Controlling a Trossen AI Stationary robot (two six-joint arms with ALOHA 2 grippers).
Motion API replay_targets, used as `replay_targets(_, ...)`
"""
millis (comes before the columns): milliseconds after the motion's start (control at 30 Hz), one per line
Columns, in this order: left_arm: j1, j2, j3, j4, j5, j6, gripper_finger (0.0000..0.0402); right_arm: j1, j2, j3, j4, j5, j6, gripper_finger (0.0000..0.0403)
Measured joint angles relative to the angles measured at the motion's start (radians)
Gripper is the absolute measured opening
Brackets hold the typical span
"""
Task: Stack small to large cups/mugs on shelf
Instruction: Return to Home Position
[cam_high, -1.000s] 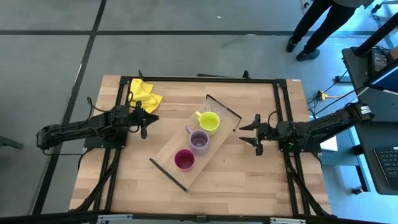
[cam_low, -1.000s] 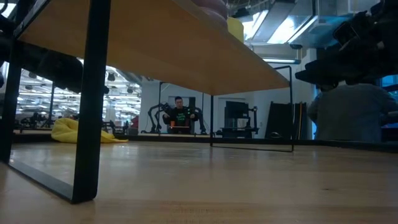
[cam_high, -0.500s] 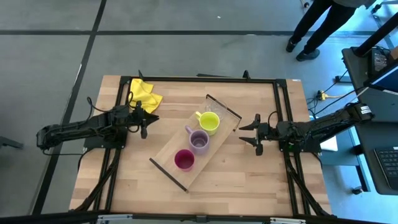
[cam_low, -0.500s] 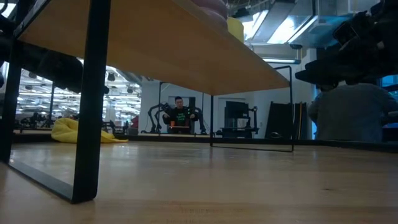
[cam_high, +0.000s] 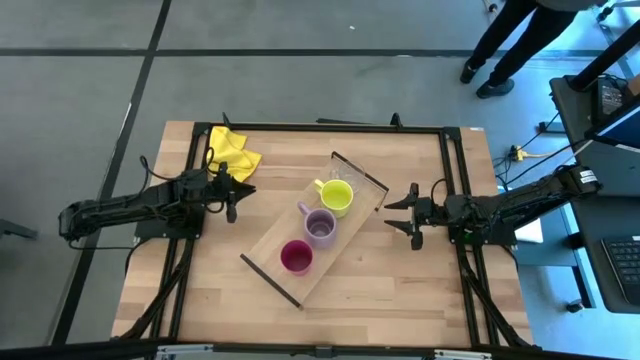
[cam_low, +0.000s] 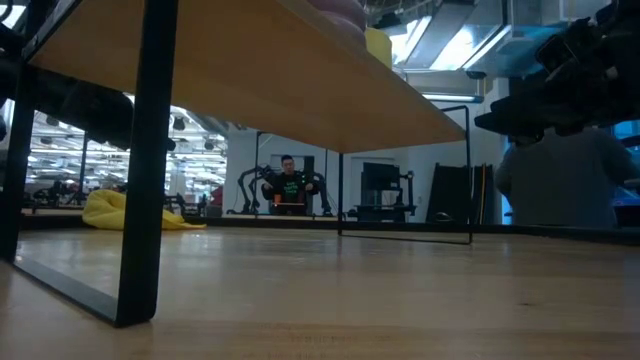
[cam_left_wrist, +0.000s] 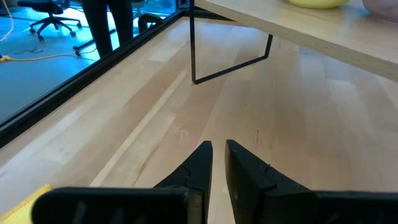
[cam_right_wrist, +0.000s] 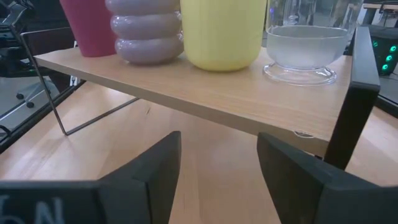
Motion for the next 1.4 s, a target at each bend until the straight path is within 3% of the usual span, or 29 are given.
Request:
replay_targets(367,0.000,0.000,0.000,0.000,0.000,0.000,0.0039,0.000,0.000,0.000,0.000,0.000,-0.002,0.0212)
replay_targets(533,0.000,0.000,0.000,0.000,0.000,0.000,0.0039,0.000,-0.001,0.026,0.032,0.105,0.225,0.0212)
replay_targets(767,0.000,0.000,0.000,0.000,0.000,0.000,0.0039,-0.001,0.004,0.044,0.050,0.094,0.275,0.0212)
replay_targets(967,0.000,0.000,0.000,0.000,0.000,0.000,0.0039,-0.006,-0.053,0.196,0.102,0.100,0.355,0.0212)
replay_targets(1200,0.000,0.000,0.000,0.000,0.000,0.000,0.0039,-0.005,-0.153,0.445,0.035,0.090,0.192,0.0212)
replay_targets(1400,0.000,0.000,0.000,0.000,0.000,0.000,0.0039,-0.005,-0.308,0.572,0.032,0.051,0.068,0.0212)
